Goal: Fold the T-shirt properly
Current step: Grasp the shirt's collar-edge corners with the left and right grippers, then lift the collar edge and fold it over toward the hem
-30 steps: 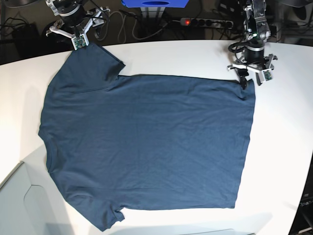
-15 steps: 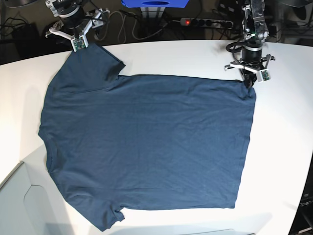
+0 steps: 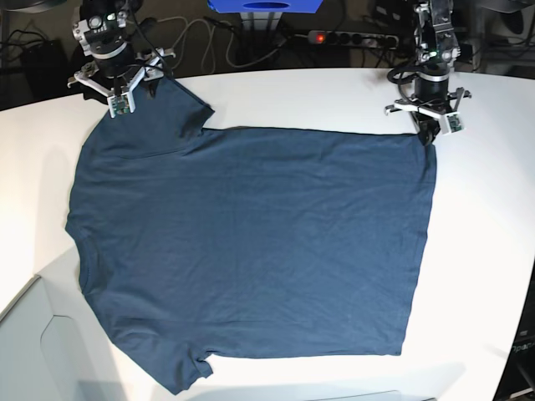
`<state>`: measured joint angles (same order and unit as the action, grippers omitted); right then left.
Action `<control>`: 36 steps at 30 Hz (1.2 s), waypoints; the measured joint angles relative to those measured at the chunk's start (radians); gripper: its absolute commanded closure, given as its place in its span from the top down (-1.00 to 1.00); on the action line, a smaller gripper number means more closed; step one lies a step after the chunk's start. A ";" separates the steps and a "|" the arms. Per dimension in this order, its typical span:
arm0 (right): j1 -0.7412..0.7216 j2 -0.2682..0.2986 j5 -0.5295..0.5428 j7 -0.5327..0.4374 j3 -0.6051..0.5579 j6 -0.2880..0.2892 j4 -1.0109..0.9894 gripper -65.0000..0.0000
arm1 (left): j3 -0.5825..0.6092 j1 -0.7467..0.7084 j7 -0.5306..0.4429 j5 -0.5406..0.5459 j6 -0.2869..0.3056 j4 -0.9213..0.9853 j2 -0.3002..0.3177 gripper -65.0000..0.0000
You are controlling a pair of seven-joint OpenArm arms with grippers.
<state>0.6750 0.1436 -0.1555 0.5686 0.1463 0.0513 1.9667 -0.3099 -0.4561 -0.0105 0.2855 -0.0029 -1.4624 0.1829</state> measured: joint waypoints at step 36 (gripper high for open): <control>-0.058 0.000 -0.011 0.005 0.084 0.150 -0.076 -1.00 | 0.000 -0.042 0.000 0.002 0.000 -0.027 0.000 -1.00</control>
<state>0.6167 0.1436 -0.1669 0.5732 0.2306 0.2012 1.8904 -0.3103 -0.4984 -0.0101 0.2878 -0.0029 -1.4899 0.1825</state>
